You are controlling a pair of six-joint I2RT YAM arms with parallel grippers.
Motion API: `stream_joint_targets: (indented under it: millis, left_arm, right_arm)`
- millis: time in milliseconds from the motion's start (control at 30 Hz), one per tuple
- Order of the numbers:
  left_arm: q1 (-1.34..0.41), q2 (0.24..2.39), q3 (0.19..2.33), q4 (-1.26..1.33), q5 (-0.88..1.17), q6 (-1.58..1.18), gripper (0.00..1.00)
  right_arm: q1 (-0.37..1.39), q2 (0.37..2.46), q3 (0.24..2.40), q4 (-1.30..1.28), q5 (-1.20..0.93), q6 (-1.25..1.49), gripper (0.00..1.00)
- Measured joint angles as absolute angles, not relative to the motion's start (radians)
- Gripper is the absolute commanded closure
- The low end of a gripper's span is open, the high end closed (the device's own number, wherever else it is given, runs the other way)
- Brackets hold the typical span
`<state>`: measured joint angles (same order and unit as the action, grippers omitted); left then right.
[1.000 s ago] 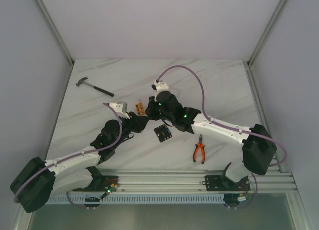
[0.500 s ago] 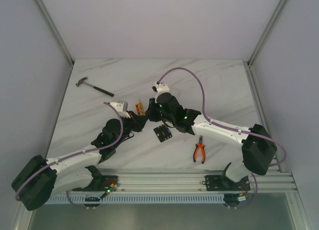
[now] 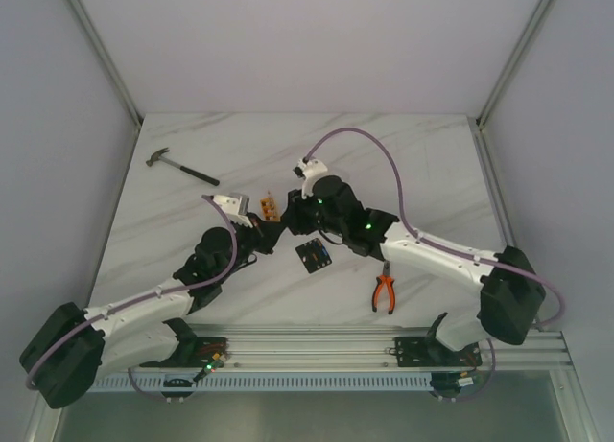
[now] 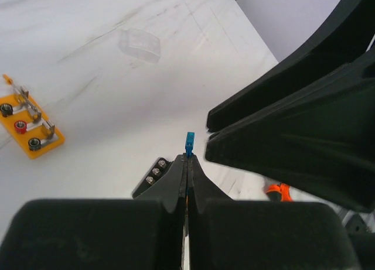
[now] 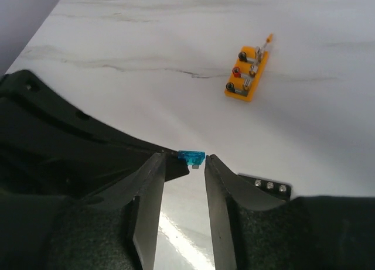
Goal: Snap on the fuse box
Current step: Pick up the fuse from the center of the board.
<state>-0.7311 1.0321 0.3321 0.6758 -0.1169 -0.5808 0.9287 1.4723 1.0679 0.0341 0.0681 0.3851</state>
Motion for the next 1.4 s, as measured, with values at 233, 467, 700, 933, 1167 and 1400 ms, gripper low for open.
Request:
stream_joint_targets:
  millis: [233, 467, 700, 933, 1167, 1400]
  left_arm:
    - [-0.719, 0.995, 0.361, 0.623, 0.005, -0.461, 1.0]
    - [-0.714, 0.962, 0.39, 0.587, 0.176, -0.36, 1.0]
    - [-0.714, 0.96, 0.414, 0.572, 0.334, -0.305, 1.0]
    - [-0.714, 0.972, 0.458, 0.565, 0.469, -0.27, 1.0]
    - [-0.713, 0.995, 0.466, 0.551, 0.531, -0.26, 1.0]
    - [-0.713, 0.995, 0.466, 0.545, 0.547, -0.255, 1.0]
  right_arm:
    - [0.81, 1.344, 1.042, 0.014, -0.173, 0.184, 0.55]
    - [0.722, 1.282, 1.042, -0.076, -0.439, -0.047, 0.54]
    - [0.722, 1.281, 1.042, -0.183, -0.601, -0.205, 0.53]
    - [0.722, 1.281, 1.043, -0.255, -0.691, -0.287, 0.56]
    - [0.719, 1.275, 1.044, -0.291, -0.733, -0.328, 0.58]
    - [0.704, 1.261, 1.044, -0.3, -0.763, -0.349, 0.68]
